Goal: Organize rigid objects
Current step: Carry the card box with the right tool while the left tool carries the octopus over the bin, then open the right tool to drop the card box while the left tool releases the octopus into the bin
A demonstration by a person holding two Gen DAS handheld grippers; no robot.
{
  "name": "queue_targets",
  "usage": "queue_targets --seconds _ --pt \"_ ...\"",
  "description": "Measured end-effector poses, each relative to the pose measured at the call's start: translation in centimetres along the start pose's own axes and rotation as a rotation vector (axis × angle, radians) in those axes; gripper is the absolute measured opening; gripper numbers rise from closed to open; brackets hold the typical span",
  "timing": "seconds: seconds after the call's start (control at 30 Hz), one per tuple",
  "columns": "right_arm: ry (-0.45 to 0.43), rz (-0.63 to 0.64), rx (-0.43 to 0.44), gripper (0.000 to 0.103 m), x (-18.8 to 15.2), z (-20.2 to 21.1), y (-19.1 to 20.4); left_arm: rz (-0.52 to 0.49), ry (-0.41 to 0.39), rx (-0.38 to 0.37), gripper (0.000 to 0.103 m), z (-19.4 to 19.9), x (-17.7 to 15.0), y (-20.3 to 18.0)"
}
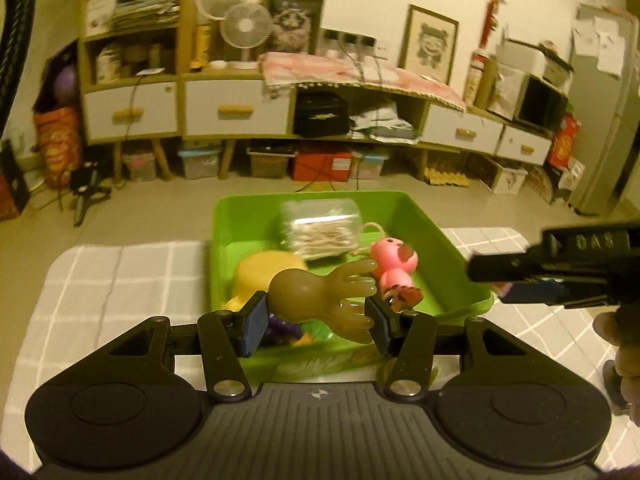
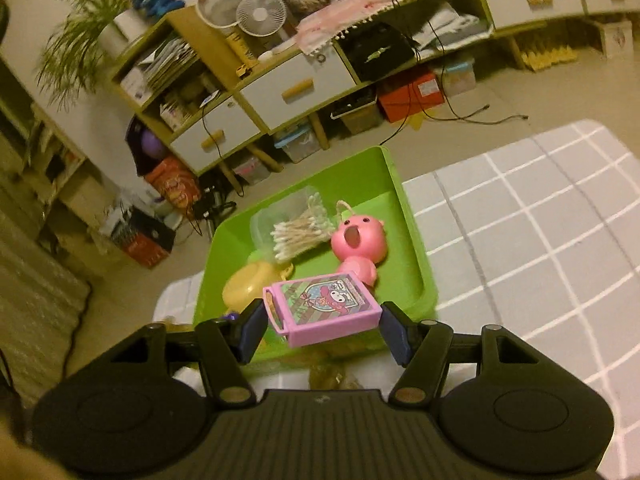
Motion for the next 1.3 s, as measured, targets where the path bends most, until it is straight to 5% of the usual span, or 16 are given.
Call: queue_targets --seconds 0.5,1.03,1.17,1.3 --pt "0.013 0.064 -0.148 0.046 2.7 -4.1 -1.4 -0.044 0.117 0.050 0.058 -8.3 1.1 -1.4" --pt "0.040 0.151 -0.160 0.046 1.0 -5.1 -1.5 -0.123 0.157 0.109 0.055 -9.6 -0.9 -2.8" --pt "0.044 0.132 -0.147 0.047 1.0 -5.0 -1.5 -0.129 0.146 0.112 0.064 -9.3 -0.7 -2.9" --pt "0.041 0.084 -0.107 0.060 1.3 -4.4 -1.5 -0.127 0.131 0.129 0.077 -8.7 -0.4 -2.7"
Point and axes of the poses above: each gripper's, at about its wrist camera, not at the fingertips, and z roughly against the way its jaws point, y to its left, x to its top, the point moved 8 cm from there along -z, roughly the way its jaws point, and after that the axes turned 2 degrees about y, right-handed, at the moved point
